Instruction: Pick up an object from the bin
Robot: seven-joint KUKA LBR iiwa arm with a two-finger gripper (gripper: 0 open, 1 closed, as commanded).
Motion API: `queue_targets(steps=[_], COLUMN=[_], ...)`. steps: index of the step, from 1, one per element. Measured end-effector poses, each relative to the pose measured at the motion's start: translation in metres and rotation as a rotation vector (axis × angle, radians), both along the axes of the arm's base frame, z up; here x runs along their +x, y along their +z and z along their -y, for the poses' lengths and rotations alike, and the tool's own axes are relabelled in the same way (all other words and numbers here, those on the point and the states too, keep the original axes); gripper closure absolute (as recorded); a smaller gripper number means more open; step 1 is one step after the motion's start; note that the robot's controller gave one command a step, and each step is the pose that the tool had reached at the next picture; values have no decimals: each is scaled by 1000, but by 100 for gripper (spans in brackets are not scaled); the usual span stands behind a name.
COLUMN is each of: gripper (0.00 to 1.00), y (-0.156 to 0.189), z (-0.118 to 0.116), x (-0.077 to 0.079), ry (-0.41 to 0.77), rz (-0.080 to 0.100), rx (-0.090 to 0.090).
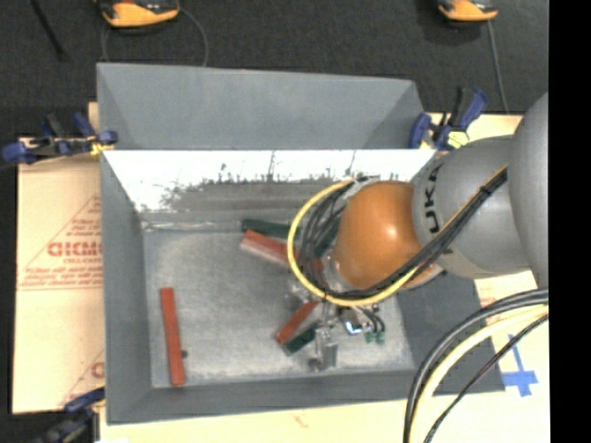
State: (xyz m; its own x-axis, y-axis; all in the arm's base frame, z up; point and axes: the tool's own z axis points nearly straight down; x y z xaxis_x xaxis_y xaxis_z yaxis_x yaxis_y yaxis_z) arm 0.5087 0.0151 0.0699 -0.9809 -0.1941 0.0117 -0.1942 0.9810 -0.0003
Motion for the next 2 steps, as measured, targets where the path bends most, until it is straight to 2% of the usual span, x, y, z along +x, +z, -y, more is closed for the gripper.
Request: queue_targets(steps=[1, 2], gripper=[100, 100], y=[5, 167], z=[-4, 4], x=[5, 6], ry=[0, 14], rz=[14, 23], rx=[3, 2])
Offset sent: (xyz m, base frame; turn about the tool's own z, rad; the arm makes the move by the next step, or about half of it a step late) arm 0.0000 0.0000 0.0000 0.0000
